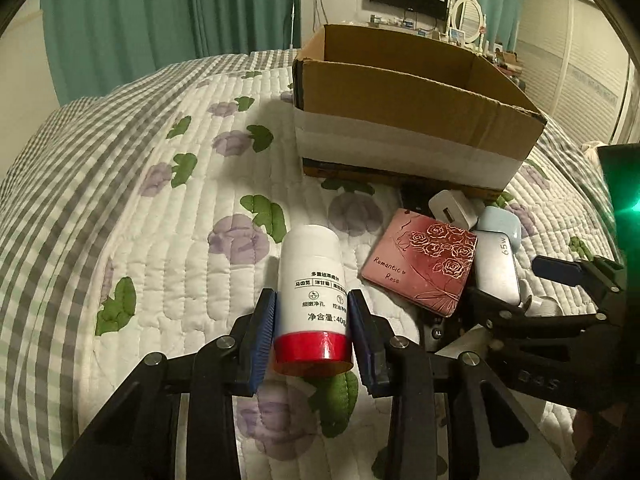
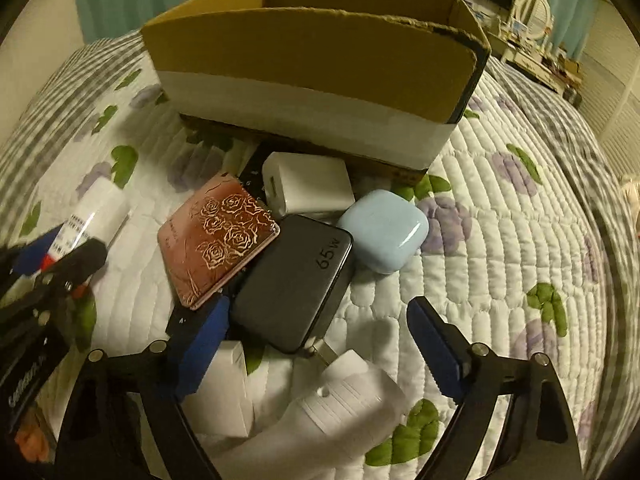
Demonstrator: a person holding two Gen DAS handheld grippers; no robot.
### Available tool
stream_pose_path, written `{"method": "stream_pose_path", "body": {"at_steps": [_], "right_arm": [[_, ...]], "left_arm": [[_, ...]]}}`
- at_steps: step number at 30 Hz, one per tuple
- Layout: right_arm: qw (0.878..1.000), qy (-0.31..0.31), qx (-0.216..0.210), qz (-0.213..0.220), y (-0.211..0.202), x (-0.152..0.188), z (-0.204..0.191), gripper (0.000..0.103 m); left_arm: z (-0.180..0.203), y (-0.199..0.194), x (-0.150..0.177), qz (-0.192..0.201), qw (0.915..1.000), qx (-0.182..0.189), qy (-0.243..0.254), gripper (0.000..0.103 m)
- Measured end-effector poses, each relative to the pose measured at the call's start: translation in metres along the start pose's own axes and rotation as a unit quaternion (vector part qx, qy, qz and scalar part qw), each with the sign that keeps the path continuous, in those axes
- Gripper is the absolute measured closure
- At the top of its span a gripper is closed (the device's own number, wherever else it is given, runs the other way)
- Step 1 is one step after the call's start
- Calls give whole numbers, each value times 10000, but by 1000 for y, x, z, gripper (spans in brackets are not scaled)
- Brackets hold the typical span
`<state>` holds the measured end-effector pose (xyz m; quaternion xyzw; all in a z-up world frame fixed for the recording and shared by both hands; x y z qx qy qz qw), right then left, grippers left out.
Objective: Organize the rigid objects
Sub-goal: 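Grasp the red-capped white bottle with left tool while right tool grasps black power bank, then carry bottle and power bank into the box and open both tools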
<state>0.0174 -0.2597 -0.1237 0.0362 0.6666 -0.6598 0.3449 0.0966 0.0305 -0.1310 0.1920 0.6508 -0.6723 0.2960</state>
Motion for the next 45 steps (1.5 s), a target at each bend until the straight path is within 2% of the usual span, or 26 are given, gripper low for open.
{"method": "stream_pose_path", "body": {"at_steps": [3,5,7,10,14,20,25,29,34,39,45], "right_arm": [[9999,-56,100,-1,8,-3,-6,29],[10000,14,82,26,12,-6,-6,32],[9997,206,-70,69,14,-7,-2,47],[9997,202,-29,104,13,-9,-2,49],[9986,374,-149,337,-4,0,7,59],[9976,469,-73,512,-35,10,23,61],[9967,498,-84,636,-59,10,28,61],[9945,483,-116,920,-90,11,34,61],[9883,576,-202,1397,-129,-15,43,62],[9814,488,-206,1847,-161,-57,53,61],[9772,362,-204,2084,-165,-109,68,61]], "left_arm": [[0,1,-1,-7,10000,3,-34,66],[1,2,-2,-10,10000,-1,-33,66],[1,2,-3,-17,10000,5,-48,66],[1,2,-4,-38,10000,-1,-77,66],[1,-2,-7,-37,9999,-32,-103,66],[8,-18,-11,3,9999,7,-120,66],[21,-43,-17,197,9998,80,4,66],[30,-61,-28,357,9992,190,73,67],[42,-84,-59,654,9971,347,194,66],[50,-98,-101,988,9938,427,276,66],[60,-82,-158,1053,9930,461,278,66]]}}
Point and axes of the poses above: each gripper's, at about its wrist camera, not at the fingertips, and y roughly the way its jaws point, z to its right, x to its underside, the point moved 1 cm from there along y, roughly the way its jaws point, and after that the axes turned 7 degrees about -y, right-handed, at the moved point
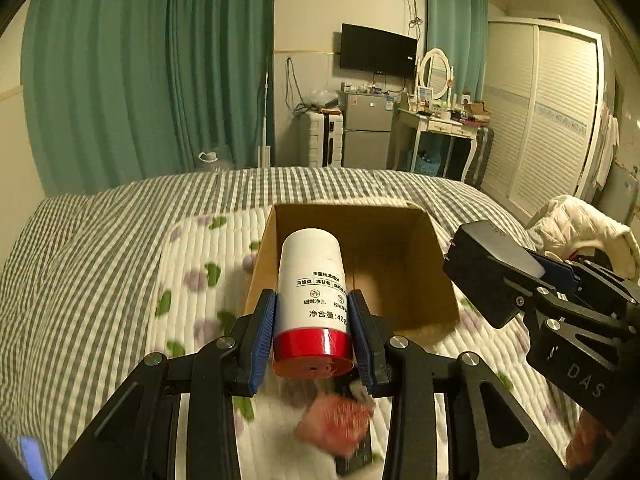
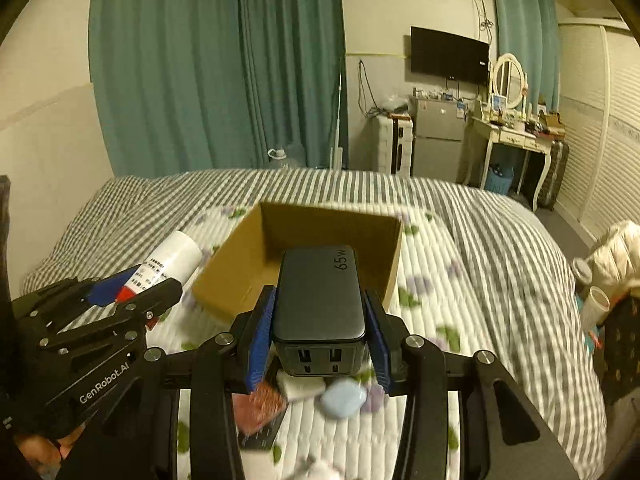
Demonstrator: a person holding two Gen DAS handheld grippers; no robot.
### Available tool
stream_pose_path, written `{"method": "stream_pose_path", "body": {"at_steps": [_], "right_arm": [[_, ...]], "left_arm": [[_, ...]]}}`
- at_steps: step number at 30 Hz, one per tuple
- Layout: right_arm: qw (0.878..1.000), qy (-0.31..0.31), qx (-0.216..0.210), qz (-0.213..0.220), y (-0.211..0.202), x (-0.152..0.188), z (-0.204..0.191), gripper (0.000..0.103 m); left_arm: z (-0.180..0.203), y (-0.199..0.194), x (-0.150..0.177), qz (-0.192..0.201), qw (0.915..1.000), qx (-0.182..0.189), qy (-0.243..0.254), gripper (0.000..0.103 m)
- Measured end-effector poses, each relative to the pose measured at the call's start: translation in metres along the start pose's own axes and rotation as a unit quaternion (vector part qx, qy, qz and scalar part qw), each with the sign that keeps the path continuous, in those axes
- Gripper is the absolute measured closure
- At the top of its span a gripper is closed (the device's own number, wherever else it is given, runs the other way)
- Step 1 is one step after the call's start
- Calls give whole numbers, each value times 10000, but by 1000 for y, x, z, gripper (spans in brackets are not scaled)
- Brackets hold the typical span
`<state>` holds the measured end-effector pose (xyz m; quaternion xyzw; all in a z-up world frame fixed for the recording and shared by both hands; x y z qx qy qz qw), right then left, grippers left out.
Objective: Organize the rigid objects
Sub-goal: 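Carry bottle and power bank into the box and open both tools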
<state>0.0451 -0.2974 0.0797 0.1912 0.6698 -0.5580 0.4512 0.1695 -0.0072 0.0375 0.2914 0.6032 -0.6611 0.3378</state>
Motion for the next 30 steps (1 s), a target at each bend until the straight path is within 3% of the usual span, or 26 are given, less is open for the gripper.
{"method": "stream_pose_path", "body": {"at_steps": [8,17,27,30], "right_arm": [[10000,43,-15,14,59,-39,29,61],[9996,-137,76,-249,127,-37,46,61],[9990,-220,93,-376,159,-28,51,61],[9989,-288,75,-373,162,-30,47,61]], "left_arm": [[8,55,-30,-42,9999,120,13,66],[8,144,-25,-419,9990,126,56,66],[5,169,-16,-488,9985,-97,230,66],[6,163,-19,-365,9990,-58,234,54]]}}
Point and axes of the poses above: each gripper's, at about its wrist camera, not at the fingertips, and y roughly the way its jaws point, z to its right, x to its underside, the point moved 1 cm from there along y, roughly the way its jaws point, and after that the axes turned 7 degrees about -y, right-handed, at the moved point
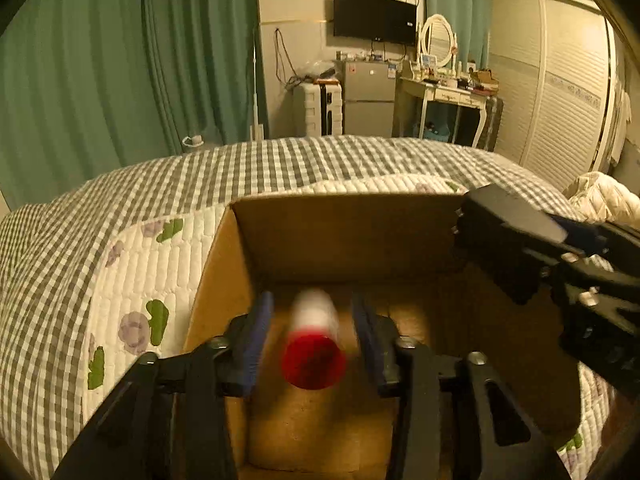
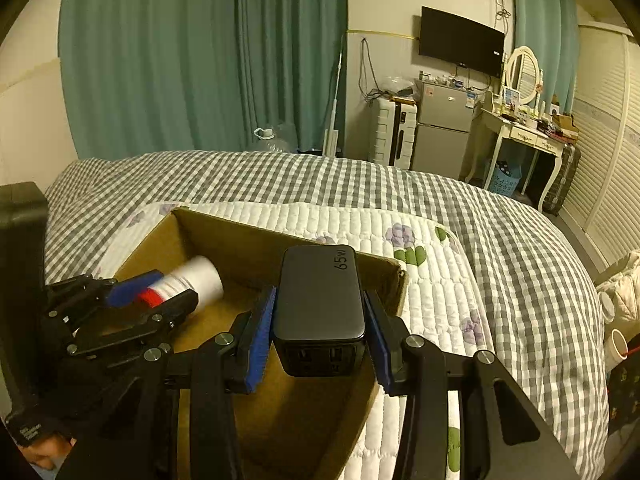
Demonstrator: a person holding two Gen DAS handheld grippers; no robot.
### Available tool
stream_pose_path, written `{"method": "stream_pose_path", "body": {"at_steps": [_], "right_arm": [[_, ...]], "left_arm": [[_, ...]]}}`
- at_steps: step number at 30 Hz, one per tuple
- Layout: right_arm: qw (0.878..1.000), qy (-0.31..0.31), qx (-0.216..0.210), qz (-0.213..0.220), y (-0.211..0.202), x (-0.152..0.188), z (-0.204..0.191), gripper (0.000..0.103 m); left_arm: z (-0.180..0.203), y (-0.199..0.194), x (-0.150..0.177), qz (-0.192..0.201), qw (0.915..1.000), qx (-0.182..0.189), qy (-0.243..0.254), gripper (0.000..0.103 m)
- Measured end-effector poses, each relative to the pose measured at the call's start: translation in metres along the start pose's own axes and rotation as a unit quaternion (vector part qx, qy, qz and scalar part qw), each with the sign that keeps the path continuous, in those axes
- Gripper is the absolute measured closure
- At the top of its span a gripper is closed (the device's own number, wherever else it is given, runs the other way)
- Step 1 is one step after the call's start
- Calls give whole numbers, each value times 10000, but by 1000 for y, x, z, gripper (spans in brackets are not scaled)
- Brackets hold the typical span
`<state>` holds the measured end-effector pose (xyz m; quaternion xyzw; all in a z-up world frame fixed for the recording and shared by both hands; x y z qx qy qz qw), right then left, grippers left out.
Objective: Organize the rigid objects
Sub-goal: 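Carry bottle and power bank into the box and open both tools, then move both tools back over the pile of items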
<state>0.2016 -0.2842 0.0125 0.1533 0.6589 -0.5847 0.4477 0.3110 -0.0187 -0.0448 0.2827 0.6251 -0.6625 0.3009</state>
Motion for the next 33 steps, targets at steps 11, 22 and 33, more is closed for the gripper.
{"method": "stream_pose_path", "body": {"at_steps": [11,22,33], "right_arm": [[9993,349,-49,148,-10,-11,8,53],[9969,408,409,532,-129,-40,15,48],[9959,424,543,595,-261,-9,-11,48]], "left_arm": [[-10,-33,-11,176,9997,-23,-149,53],[-2,-151,-16,516,9985,-166,3,53],[-1,-272,4,821,9965,-67,-162,46]]}}
Point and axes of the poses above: each gripper's, at about its wrist camera, not at the fingertips, and y roughly the way its jaws point, z to its right, x to its underside, the point moved 1 cm from there along y, roughly the way its jaws point, and after that the axes turned 7 degrees about -y, right-handed, at the moved point
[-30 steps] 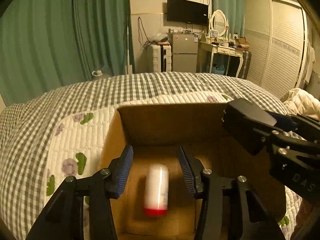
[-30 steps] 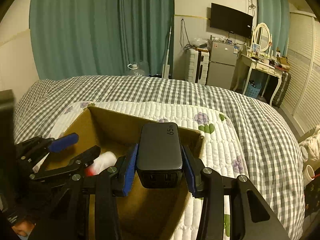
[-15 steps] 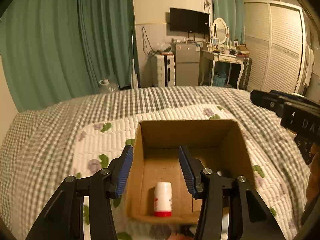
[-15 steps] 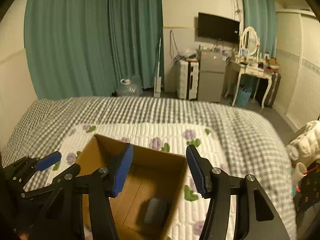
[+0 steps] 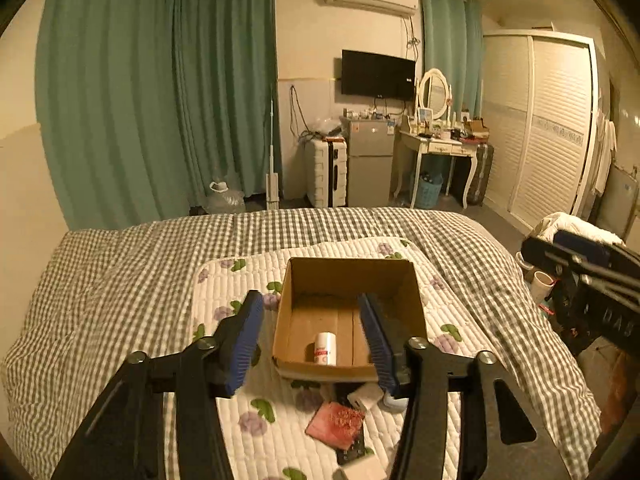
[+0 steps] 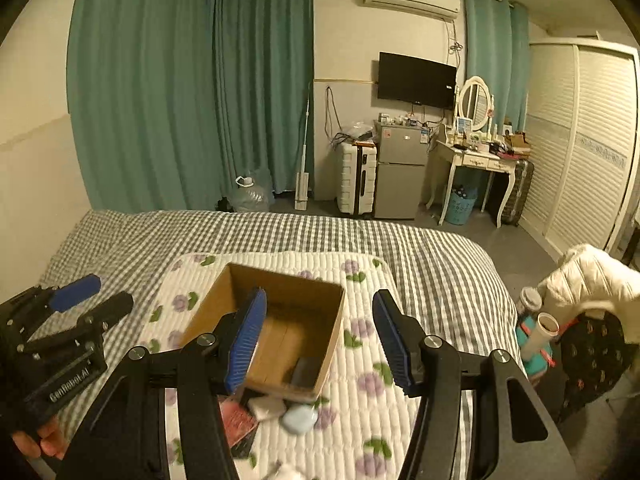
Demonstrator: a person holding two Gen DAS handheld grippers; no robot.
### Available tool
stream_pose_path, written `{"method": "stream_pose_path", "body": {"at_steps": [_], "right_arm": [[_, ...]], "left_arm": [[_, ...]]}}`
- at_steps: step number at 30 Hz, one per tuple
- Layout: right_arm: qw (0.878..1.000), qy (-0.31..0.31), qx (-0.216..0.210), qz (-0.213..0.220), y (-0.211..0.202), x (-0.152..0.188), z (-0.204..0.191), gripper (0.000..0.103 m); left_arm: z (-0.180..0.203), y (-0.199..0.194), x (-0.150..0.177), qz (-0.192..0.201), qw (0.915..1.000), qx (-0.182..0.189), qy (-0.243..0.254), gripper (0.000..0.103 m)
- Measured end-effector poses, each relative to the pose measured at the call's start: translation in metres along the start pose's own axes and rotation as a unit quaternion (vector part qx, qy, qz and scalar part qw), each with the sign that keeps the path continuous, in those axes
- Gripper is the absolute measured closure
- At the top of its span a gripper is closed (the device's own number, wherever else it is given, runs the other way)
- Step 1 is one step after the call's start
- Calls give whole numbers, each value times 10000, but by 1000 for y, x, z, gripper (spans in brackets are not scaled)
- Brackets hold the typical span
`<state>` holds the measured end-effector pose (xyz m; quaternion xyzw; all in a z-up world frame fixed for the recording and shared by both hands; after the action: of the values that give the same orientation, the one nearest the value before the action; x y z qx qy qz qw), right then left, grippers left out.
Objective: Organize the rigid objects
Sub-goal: 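Move both tools back over the pile of items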
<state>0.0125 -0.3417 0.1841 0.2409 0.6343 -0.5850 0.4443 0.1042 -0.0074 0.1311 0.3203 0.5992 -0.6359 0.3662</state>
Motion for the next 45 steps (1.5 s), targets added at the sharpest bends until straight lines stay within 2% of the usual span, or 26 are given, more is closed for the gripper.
{"method": "stream_pose_path", "body": {"at_steps": [4,6,9,13,15,19,25,30,35,40,44,45], "right_arm": [[10000,3,10,13,-27,23,-4,41],[10000,-29,27,-3,-37,37,-9,40],[10000,4,28,-87,-43,55,-11,36],[9997,29,165,-199,-42,80,-17,17],[9993,119,201,-304,-37,96,-20,12],[9976,239,243,-606,-19,132,-26,9],[9929,259,268,-1126,19,185,-33,9],[9822,177,190,-1860,59,231,-43,9],[9728,197,10,-2307,88,257,-56,9],[9688,282,-191,-2456,104,267,-67,9],[9654,460,-383,-2539,116,273,-70,21],[9645,455,-451,-2563,120,274,-71,29]], "left_arm": [[-1,-25,16,149,9998,136,27,37],[-3,-33,27,190,9997,113,49,27],[-7,-36,44,160,9998,71,28,25],[-12,-36,73,166,9998,-79,-11,16],[-14,-31,84,160,9998,-146,-42,10],[-15,-15,107,41,9994,-335,-69,6],[-16,13,144,-130,9990,-426,-5,2],[-22,42,180,-566,9973,-468,92,2],[-28,62,206,-884,9947,-514,129,2],[-30,72,219,-1092,9925,-542,67,2],[-32,76,223,-1182,9915,-550,30,2],[-32,77,223,-1198,9912,-557,17,2]]}}
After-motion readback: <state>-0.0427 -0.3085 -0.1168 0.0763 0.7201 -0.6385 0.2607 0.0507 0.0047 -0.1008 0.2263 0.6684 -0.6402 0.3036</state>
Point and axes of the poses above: each gripper's, at about its wrist camera, not at the fingertips, and y roughly the way its jaws point, z to its right, x to its underside, the point moved 1 cm from there along y, roughly the way its jaws point, and after that the axes turned 7 degrees about -y, right-handed, at the moved point
